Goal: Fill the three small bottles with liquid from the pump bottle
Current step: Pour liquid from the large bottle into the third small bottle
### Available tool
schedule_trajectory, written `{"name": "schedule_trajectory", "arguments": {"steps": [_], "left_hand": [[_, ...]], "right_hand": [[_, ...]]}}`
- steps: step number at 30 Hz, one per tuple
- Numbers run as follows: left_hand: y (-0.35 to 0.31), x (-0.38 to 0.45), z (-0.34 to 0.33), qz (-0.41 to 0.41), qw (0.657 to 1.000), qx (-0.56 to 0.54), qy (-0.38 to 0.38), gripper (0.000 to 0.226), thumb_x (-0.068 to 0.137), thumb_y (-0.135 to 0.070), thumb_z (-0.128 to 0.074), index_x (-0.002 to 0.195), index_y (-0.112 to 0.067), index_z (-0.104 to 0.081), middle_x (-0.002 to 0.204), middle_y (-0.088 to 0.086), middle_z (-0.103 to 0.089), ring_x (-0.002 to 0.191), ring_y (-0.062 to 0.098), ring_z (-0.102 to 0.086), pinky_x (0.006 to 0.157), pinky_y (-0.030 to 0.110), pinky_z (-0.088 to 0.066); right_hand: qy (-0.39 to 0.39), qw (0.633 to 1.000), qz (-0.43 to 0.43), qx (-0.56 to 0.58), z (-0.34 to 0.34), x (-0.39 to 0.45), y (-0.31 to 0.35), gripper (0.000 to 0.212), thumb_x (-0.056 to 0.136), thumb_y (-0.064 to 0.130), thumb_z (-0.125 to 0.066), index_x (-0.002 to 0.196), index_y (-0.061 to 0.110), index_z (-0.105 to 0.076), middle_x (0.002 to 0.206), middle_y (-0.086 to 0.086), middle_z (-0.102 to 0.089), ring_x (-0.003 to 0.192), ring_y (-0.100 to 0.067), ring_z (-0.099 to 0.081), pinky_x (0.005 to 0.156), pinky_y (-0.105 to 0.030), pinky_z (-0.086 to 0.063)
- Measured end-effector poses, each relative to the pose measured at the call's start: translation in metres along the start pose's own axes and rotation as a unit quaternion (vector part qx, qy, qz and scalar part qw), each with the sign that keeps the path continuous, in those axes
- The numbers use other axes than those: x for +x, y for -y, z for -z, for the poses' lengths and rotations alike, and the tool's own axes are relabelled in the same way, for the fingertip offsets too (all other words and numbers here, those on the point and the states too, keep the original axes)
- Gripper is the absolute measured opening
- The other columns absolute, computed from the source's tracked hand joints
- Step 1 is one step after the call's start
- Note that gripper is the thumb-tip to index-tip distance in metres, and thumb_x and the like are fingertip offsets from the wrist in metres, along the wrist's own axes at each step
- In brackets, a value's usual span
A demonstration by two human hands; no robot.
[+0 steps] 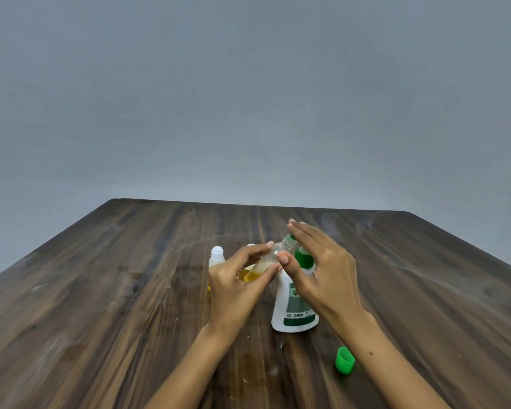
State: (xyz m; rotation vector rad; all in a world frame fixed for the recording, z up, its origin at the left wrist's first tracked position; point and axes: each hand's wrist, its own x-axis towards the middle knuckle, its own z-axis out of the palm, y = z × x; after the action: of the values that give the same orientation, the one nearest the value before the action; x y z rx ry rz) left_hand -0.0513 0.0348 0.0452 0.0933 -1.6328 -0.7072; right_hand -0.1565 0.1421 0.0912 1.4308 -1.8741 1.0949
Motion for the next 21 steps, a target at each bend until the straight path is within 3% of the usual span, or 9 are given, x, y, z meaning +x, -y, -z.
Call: {"name": "schedule_trajectory", "arguments": {"steps": [7,16,21], "left_hand": [[0.0010,-0.0005,-0.0017,0.005,1.000,0.002,0.006,0.031,0.074,-0.011,-0.082,0.102,-0.004,-0.073,0.098,-0.001,-0.075,0.092,0.005,-0.071,0.080,0.022,-0.057],[-0.0004,0.0016,-0.0009,-0.004,1.000,0.006,-0.005,0.030,0.076,-0.013,-0.081,0.104,-0.003,-0.073,0.104,-0.002,-0.074,0.097,0.005,-0.070,0.083,0.023,-0.057],[0.0011,-0.0019,-0.0008,-0.006,1.000,0.016,0.009,0.032,0.073,-0.008,-0.083,0.103,-0.003,-0.073,0.100,-0.001,-0.075,0.094,0.004,-0.071,0.080,0.024,-0.058]], "right_hand": [[-0.008,1.000,-0.017,-0.006,-0.0013,-0.0045,0.0007,0.081,0.084,0.078,-0.027,0.117,0.016,-0.068,0.121,0.003,-0.065,0.111,-0.011,-0.060,0.089,-0.024,-0.046],[-0.030,1.000,0.003,0.004,0.0009,0.0012,0.0028,0.078,0.087,0.075,-0.029,0.117,0.015,-0.068,0.123,0.003,-0.064,0.115,-0.009,-0.057,0.093,-0.023,-0.044],[-0.032,0.999,-0.013,-0.007,-0.0051,-0.0075,-0.0003,0.075,0.086,0.075,-0.032,0.113,0.016,-0.070,0.117,0.004,-0.067,0.108,-0.008,-0.060,0.088,-0.016,-0.042]]}}
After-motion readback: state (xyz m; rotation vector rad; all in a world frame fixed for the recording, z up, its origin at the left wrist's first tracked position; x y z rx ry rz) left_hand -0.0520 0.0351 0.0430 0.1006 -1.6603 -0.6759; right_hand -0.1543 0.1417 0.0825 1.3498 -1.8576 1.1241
